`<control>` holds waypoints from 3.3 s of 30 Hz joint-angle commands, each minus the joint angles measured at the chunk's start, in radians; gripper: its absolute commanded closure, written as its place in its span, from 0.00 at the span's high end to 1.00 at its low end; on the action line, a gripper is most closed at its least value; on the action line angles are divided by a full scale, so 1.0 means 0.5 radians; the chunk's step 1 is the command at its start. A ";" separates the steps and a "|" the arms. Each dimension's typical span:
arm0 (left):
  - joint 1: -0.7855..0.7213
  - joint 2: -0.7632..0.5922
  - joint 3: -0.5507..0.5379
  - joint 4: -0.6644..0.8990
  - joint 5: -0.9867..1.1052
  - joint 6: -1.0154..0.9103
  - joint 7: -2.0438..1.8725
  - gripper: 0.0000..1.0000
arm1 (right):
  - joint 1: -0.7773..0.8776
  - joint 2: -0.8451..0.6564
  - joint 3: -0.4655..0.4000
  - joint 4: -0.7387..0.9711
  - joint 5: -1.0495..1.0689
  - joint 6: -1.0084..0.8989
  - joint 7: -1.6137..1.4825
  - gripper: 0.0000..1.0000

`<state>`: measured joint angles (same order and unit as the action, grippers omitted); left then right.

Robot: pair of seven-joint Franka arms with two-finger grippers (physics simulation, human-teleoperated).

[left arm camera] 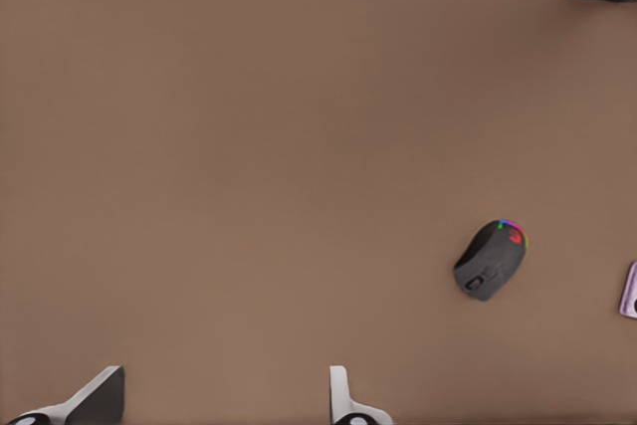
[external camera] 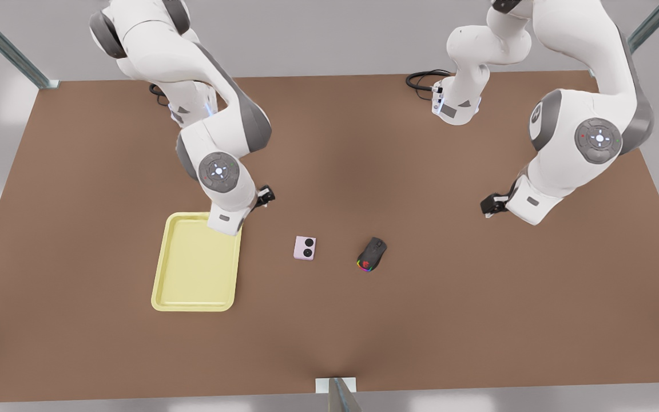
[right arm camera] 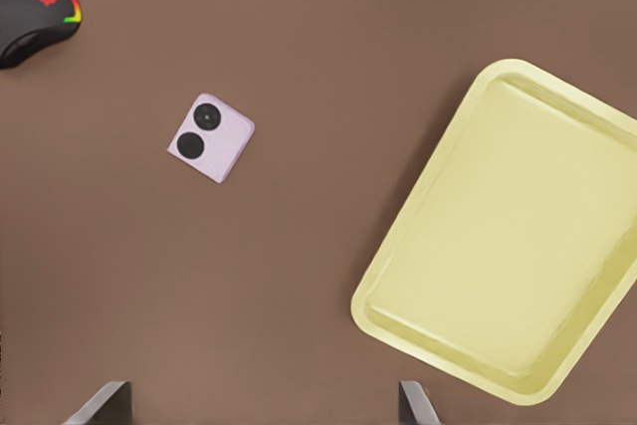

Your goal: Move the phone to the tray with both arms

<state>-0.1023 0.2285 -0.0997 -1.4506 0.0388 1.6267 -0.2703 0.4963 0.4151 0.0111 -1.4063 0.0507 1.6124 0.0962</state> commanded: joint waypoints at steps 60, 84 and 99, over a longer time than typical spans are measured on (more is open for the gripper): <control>0.005 0.353 0.077 0.073 0.024 0.078 0.525 1.00 | 0.333 0.857 0.005 -0.212 -0.031 1.454 1.602 0.89; 0.002 0.353 0.077 0.082 0.017 0.078 0.519 1.00 | -0.002 0.274 -0.007 -0.875 -0.028 1.460 1.004 0.74; 0.002 0.065 0.144 0.069 0.008 -0.093 0.731 1.00 | -0.717 -0.088 -0.010 -1.584 -0.025 1.595 -0.137 1.00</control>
<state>-0.1005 0.2868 -0.0350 -1.4158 0.0431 1.6352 0.0025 0.1383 0.3707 0.0050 -2.1999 0.0384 2.4112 0.4231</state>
